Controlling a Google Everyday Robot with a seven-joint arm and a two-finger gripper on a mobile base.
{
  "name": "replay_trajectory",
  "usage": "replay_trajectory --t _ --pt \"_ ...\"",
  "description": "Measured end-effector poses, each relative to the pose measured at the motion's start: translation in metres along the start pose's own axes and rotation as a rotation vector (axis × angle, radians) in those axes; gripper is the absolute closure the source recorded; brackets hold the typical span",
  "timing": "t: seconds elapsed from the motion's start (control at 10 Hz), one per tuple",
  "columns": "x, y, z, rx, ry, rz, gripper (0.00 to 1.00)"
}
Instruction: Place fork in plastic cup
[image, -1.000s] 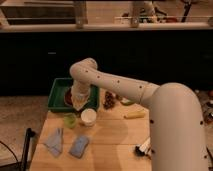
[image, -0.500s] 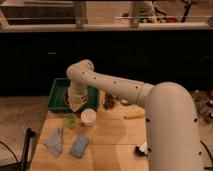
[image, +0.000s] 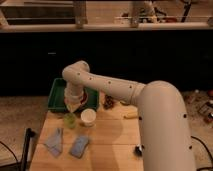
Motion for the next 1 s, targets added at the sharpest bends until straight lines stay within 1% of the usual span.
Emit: replay_trajectory --t 0.7,1.0 --pt "0.000 0.004 0.018 -0.018 -0.022 0.004 1.00" --pt "-0.002 0.003 0.024 -0.026 -0.025 0.000 1.00"
